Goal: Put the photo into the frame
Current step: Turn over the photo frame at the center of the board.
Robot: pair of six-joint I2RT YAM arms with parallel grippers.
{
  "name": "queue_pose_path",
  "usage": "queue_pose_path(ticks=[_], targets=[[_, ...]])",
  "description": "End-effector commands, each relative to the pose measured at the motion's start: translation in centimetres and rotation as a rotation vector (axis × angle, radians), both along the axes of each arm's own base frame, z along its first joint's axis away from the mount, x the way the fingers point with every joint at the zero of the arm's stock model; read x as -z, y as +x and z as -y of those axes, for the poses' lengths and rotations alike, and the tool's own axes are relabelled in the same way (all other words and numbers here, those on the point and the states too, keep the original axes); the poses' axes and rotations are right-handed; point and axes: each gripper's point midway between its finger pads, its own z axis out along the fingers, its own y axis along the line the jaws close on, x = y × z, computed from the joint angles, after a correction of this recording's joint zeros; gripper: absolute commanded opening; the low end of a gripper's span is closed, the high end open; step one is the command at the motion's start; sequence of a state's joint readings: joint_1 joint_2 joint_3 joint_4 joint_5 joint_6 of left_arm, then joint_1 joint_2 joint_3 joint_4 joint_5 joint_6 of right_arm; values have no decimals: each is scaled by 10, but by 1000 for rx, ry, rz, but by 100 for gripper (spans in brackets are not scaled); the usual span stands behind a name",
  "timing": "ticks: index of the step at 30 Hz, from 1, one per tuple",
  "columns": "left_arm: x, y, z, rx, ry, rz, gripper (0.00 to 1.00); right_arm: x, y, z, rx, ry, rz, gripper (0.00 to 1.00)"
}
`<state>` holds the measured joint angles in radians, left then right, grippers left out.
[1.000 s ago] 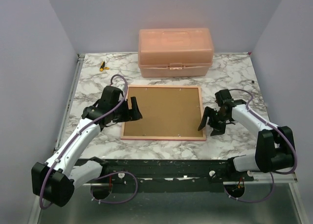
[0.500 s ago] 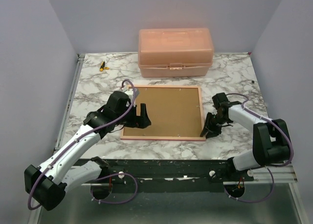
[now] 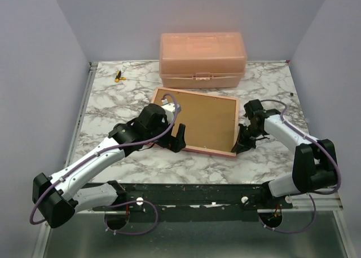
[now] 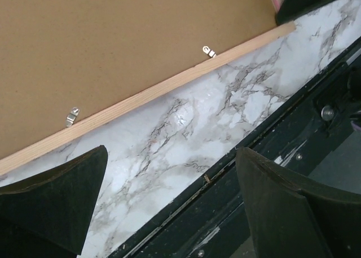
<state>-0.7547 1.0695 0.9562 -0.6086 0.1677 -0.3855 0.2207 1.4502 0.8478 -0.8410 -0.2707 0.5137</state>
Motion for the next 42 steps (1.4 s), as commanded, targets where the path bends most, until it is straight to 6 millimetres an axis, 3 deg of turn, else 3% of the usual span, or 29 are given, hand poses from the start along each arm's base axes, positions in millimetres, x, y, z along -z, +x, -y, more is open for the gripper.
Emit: queue_pose_path(ticks=[1, 11, 17, 24, 30, 36, 42], targets=[[-17, 8, 16, 71, 50, 132, 99, -50, 20, -11, -1, 71, 80, 0], [-20, 7, 53, 244, 285, 359, 99, -104, 24, -22, -43, 139, 105, 0], [-6, 14, 67, 304, 468, 467, 99, -126, 28, -32, -52, 202, 124, 0], [17, 20, 77, 339, 586, 527, 94, -139, 29, -35, -61, 219, 134, 0], [24, 36, 79, 304, 679, 613, 91, -143, 27, -37, -65, 239, 133, 0], [23, 57, 74, 238, 784, 721, 78, -147, 27, -39, -66, 254, 139, 0], [27, 61, 77, 239, 799, 752, 67, -153, 27, -40, -66, 264, 152, 0]])
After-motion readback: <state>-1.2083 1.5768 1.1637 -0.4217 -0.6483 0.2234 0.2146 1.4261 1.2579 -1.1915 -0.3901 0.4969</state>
